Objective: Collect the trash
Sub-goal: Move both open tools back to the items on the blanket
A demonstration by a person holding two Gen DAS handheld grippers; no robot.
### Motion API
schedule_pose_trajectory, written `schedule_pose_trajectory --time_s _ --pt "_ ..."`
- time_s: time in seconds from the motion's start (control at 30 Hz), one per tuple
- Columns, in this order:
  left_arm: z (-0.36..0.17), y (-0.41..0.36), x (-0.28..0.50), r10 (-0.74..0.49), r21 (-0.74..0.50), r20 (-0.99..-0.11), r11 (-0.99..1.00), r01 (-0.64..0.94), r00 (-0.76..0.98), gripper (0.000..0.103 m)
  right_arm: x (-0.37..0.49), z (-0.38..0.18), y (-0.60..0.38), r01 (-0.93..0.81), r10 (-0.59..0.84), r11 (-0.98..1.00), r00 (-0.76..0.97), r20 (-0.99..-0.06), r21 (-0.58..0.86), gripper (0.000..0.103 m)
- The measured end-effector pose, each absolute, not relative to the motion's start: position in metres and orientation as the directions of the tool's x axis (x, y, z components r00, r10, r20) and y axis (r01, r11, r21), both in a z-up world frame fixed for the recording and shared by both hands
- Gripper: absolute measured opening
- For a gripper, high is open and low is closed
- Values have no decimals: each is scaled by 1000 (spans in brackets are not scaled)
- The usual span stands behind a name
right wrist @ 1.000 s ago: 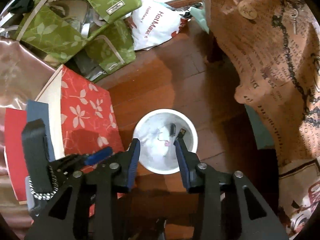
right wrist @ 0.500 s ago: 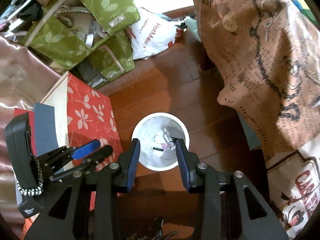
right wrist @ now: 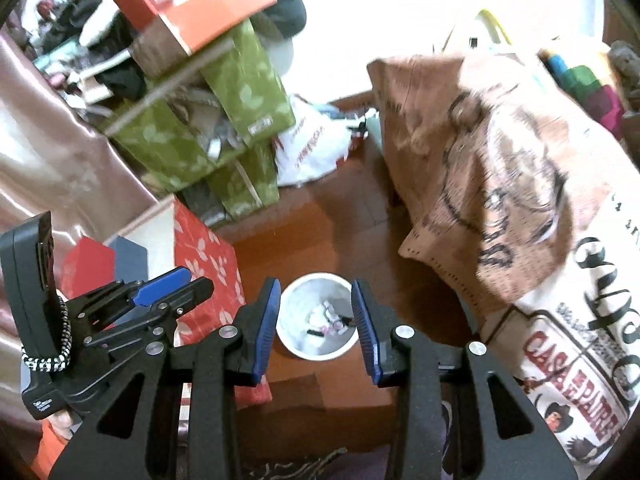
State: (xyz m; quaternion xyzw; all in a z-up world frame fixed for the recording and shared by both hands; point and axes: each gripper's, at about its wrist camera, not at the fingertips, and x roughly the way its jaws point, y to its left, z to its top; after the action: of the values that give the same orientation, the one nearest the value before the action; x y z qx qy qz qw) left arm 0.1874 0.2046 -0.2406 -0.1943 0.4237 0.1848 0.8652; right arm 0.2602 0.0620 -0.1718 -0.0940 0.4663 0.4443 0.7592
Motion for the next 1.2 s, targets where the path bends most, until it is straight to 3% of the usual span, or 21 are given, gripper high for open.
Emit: schedule_pose_trajectory --time_s 0.47,0.67,1.1,1.2 --pt "-134 124 193 203 -120 -671 919 -375 713 29 250 -94 -46 -714 651 659 385 -654 235 34" --pt "-106 89 212 189 -95 -627 944 -315 755 35 266 -78 -100 -646 622 728 484 -616 228 34" --pt "-84 -8 295 25 -107 -586 988 -108 810 41 313 -82 -205 -455 450 875 641 -621 164 35" --pt "-87 -32 317 -21 -106 -594 993 -52 804 41 324 -92 -232 -389 406 904 655 -637 176 46"
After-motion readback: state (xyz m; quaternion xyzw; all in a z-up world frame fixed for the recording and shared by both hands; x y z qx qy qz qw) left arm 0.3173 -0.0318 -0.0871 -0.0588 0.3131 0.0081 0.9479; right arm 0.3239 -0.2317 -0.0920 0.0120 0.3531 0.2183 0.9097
